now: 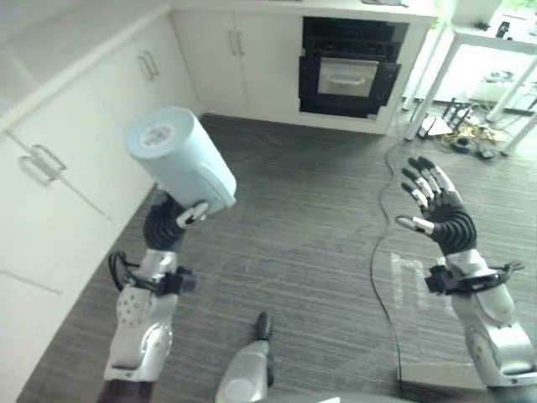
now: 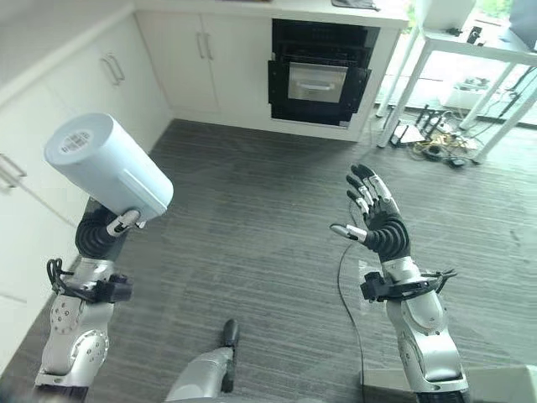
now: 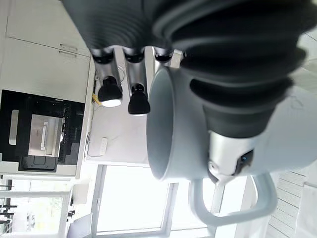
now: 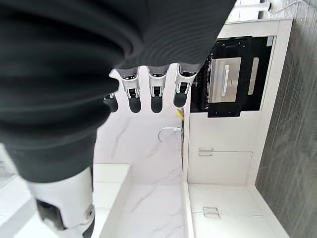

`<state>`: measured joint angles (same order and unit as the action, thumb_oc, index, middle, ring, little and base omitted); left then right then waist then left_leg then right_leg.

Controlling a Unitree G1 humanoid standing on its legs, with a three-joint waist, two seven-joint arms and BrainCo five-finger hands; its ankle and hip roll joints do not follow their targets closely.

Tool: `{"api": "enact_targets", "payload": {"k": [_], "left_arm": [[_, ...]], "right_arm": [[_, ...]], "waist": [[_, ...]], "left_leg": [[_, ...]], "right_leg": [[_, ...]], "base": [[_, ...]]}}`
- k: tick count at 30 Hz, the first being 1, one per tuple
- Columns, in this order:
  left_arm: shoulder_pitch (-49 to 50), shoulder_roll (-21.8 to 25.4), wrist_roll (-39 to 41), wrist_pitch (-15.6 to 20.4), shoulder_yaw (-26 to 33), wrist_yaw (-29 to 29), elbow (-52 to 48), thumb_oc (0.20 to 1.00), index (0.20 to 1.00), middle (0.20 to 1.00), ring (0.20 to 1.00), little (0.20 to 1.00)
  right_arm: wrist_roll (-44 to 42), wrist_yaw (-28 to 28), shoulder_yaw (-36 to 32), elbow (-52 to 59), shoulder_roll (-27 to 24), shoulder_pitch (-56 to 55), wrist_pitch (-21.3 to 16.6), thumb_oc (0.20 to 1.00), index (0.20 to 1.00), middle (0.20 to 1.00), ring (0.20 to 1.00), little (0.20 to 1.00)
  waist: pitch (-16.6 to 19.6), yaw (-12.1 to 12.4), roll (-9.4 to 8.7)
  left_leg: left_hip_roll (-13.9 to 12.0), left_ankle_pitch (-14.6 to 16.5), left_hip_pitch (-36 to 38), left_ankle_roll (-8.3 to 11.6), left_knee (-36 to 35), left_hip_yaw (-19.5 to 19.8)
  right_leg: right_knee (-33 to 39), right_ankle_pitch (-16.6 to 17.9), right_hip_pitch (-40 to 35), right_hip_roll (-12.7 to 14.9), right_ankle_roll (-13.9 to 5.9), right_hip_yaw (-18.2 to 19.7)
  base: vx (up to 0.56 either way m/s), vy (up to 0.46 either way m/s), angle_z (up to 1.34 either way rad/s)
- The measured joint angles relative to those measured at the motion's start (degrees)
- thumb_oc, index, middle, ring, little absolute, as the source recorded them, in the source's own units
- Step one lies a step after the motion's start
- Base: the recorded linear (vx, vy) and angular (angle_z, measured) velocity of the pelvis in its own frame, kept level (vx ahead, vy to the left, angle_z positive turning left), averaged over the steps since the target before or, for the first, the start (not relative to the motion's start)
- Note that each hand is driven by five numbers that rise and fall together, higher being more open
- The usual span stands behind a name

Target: Place the dishes in the dishwasher.

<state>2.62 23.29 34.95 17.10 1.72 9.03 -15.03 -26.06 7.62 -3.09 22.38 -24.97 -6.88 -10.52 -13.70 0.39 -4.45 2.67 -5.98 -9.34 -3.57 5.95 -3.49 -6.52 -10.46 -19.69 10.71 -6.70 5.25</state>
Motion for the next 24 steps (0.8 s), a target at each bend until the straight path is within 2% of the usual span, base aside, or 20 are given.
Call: {"api": "enact_targets", "payload": {"k": [2,3,5,6,7,8,9,10,11,12,13,14,15,16,17,19,20,21,22,24], "left_arm": [[-1.66,0.03,-0.01,-1.09,0.27,0.32,-0.98,0.2,0.2,0.2,0.2,0.2],[-2.41,0.08,0.0,-1.38,0.44,0.46,-1.26,0.2,0.2,0.2,0.2,0.2],[-4.11,0.1,0.0,-2.54,0.46,0.7,-1.79,0.2,0.2,0.2,0.2,0.2],[-4.35,0.11,0.0,-3.64,0.47,1.22,-1.84,0.2,0.2,0.2,0.2,0.2],[-4.48,0.02,-0.01,-4.47,0.51,1.82,-1.88,0.2,0.2,0.2,0.2,0.2],[-4.55,-0.02,-0.07,-5.03,0.46,2.32,-1.88,0.2,0.2,0.2,0.2,0.2],[-4.51,0.0,-0.12,-5.61,0.47,2.54,-1.91,0.2,0.2,0.2,0.2,0.2],[-4.36,-0.09,-0.15,-6.08,0.37,2.38,-1.78,0.2,0.2,0.2,0.2,0.2],[-3.53,-0.18,-0.15,-6.14,-0.04,2.27,-1.95,0.2,0.2,0.2,0.2,0.2],[-2.56,0.0,-0.19,-6.35,-0.25,2.27,-2.32,0.2,0.2,0.2,0.2,0.2],[-2.62,0.97,-0.18,-6.53,-0.46,2.1,-2.64,0.2,0.2,0.2,0.2,0.2],[-2.16,1.63,-0.2,-6.55,-0.24,1.96,-2.79,0.2,0.2,0.2,0.2,0.2],[-1.03,1.86,-0.19,-6.37,0.86,1.64,-2.94,0.2,0.2,0.2,0.2,0.2],[0.1,1.94,-0.19,-6.34,1.41,0.64,-2.75,0.2,0.2,0.2,0.2,0.2],[1.06,1.69,-0.29,-6.39,1.23,-0.04,-2.68,0.2,0.2,0.2,0.2,0.2],[1.71,0.17,-2.09,-6.42,0.44,-0.86,-1.58,0.2,0.2,0.2,0.2,0.2],[1.76,-0.5,-2.7,-6.52,-0.14,-1.16,-0.91,0.2,0.2,0.2,0.2,0.2],[1.71,-0.41,-3.02,-6.51,-1.0,-1.6,-0.47,0.2,0.2,0.2,0.2,0.2],[1.62,-0.45,-3.3,-6.43,-2.03,-1.76,-0.49,0.2,0.2,0.2,0.2,0.2],[1.86,-0.29,-4.58,-6.4,-1.98,-1.69,-0.82,0.2,0.2,0.2,0.2,0.2]], "right_arm": [[0.04,0.16,0.25,3.29,0.64,0.35,-0.11,1.0,1.0,1.0,1.0,1.0],[0.04,0.09,0.31,3.36,0.68,1.13,-0.08,1.0,1.0,1.0,1.0,1.0],[0.08,-1.04,0.34,2.72,0.62,4.34,0.04,1.0,1.0,1.0,1.0,1.0],[0.09,-1.67,0.33,2.72,0.7,5.35,0.07,1.0,1.0,1.0,1.0,1.0],[0.08,-2.37,0.34,2.76,1.08,6.02,0.08,1.0,1.0,1.0,1.0,1.0],[0.1,-2.54,0.36,2.82,1.63,6.1,0.09,1.0,1.0,1.0,1.0,1.0],[0.14,-2.57,0.46,2.87,2.3,5.73,0.12,1.0,1.0,1.0,1.0,1.0],[0.14,-2.51,0.92,2.88,3.41,5.37,0.19,1.0,1.0,1.0,1.0,1.0],[0.16,-2.42,2.31,2.8,3.81,5.31,0.25,1.0,1.0,1.0,1.0,1.0],[0.17,-2.3,4.12,2.64,3.65,4.78,0.25,1.0,1.0,1.0,1.0,1.0],[0.16,-1.87,5.01,2.35,3.27,4.12,0.28,1.0,1.0,1.0,1.0,1.0],[0.08,-0.87,4.91,1.48,2.32,3.34,0.37,1.0,1.0,1.0,1.0,1.0],[0.04,-0.05,4.62,0.71,1.4,3.16,0.37,1.0,1.0,1.0,1.0,1.0],[-0.19,0.58,3.68,0.48,0.51,2.52,0.35,1.0,1.0,1.0,1.0,1.0],[-1.1,0.95,3.26,0.36,0.24,2.04,0.35,1.0,1.0,1.0,1.0,1.0],[-2.25,1.72,3.67,-0.07,0.28,2.12,0.1,1.0,1.0,1.0,1.0,1.0],[-2.25,1.89,4.31,-0.55,0.34,2.18,0.08,1.0,1.0,1.0,1.0,1.0],[-2.22,1.88,5.37,-0.61,0.86,2.18,0.06,1.0,1.0,1.0,1.0,1.0],[-2.22,1.82,6.04,-0.6,1.29,2.22,0.01,1.0,1.0,1.0,1.0,1.0],[-2.16,1.61,7.19,-0.66,1.38,2.01,-0.06,1.0,1.0,1.0,1.0,1.0]], "waist": [[0.19,0.97,0.0],[0.26,1.59,0.14],[0.64,3.13,0.87],[0.83,3.34,1.15],[1.12,3.38,1.66],[1.24,3.06,2.0],[1.26,2.95,2.07],[1.36,2.83,1.65],[1.67,2.59,2.16],[2.75,1.56,2.99],[2.8,1.04,3.0],[3.02,0.67,2.82],[3.16,0.89,2.66],[3.23,0.84,2.53],[3.2,0.54,2.56],[3.14,-0.37,2.58],[3.09,-1.25,2.61],[3.06,-1.75,2.77],[3.03,-1.89,2.92],[3.6,-2.35,2.88]], "left_leg": [[1.99,2.4,3.42,-1.55,-0.13,0.01],[2.23,2.84,4.72,-2.21,-1.04,0.06],[2.66,3.81,5.79,-3.58,-2.27,0.42],[3.06,4.18,6.85,-4.02,-3.05,0.67],[2.9,4.37,7.81,-4.12,-4.03,0.96],[2.47,4.41,8.5,-4.18,-4.6,1.26],[2.37,4.88,10.32,-4.84,-5.76,1.24],[2.71,5.52,12.35,-5.24,-6.72,0.58],[2.7,5.7,14.27,-5.45,-8.14,-0.64],[2.18,5.68,14.76,-5.27,-9.26,-1.23],[2.14,5.85,15.69,-4.81,-9.98,-1.58],[2.05,6.59,16.31,-3.89,-10.16,-2.53],[2.09,7.11,16.53,-3.25,-10.13,-4.13],[2.46,7.59,16.56,-2.61,-10.12,-5.43],[2.52,7.99,16.85,-2.34,-10.05,-6.16],[2.59,10.2,17.56,-2.5,-8.66,-6.66],[2.54,10.74,19.06,-1.96,-8.72,-6.3],[2.09,12.32,20.95,-1.76,-8.36,-5.49],[1.48,13.71,22.56,-1.3,-7.73,-5.18],[-0.31,15.63,25.35,1.3,-7.9,-3.1]], "right_leg": [[-3.02,3.52,-0.94,1.41,-2.59,-1.12],[-3.56,3.13,-0.45,0.95,-3.31,-1.14],[-3.87,2.39,3.83,-1.61,-2.46,-2.89],[-4.89,3.96,4.32,-1.96,-3.6,-3.44],[-10.11,5.15,6.84,-2.3,-5.42,-3.44],[-18.5,6.34,10.96,-2.58,-7.2,-3.88],[-28.02,8.79,15.71,-2.58,-8.11,-4.43],[-38.65,9.13,21.0,-1.87,-7.74,-4.29],[-45.13,5.46,27.22,-1.73,-5.97,-5.89],[-42.79,2.24,31.16,-2.51,-4.54,-8.15],[-35.91,0.92,32.84,-3.38,-3.07,-10.85],[-25.64,0.81,33.38,-3.03,-2.08,-16.56],[-16.88,1.82,33.52,-2.67,-1.14,-21.79],[-9.46,4.33,34.22,-1.92,-0.63,-25.64],[-4.71,7.46,35.3,-1.52,-0.79,-26.79],[4.98,14.9,36.32,0.2,-1.89,-26.51],[8.96,16.53,36.5,1.35,-1.54,-25.63],[9.58,17.28,36.42,1.93,-1.54,-22.56],[8.79,17.25,35.72,1.8,-1.45,-21.09],[4.13,17.08,32.57,-0.03,-1.46,-20.01]], "base": [[0.27,0.187,0.12],[0.22,0.171,0.1],[0.27,0.225,0.09],[0.28,0.276,0.07],[0.29,0.29,0.05],[0.23,0.241,-0.02],[0.23,0.209,-0.09],[0.17,0.117,-0.31],[0.18,0.053,-0.37],[0.2,-0.018,-0.32],[0.2,-0.07,-0.26],[0.19,-0.114,-0.44],[0.17,-0.138,-0.63],[0.26,-0.191,-0.62],[0.29,-0.21,-0.53],[0.38,-0.276,-0.31],[0.39,-0.284,-0.06],[0.44,-0.306,0.1],[0.53,-0.384,0.21],[0.52,-0.378,0.51]]}}
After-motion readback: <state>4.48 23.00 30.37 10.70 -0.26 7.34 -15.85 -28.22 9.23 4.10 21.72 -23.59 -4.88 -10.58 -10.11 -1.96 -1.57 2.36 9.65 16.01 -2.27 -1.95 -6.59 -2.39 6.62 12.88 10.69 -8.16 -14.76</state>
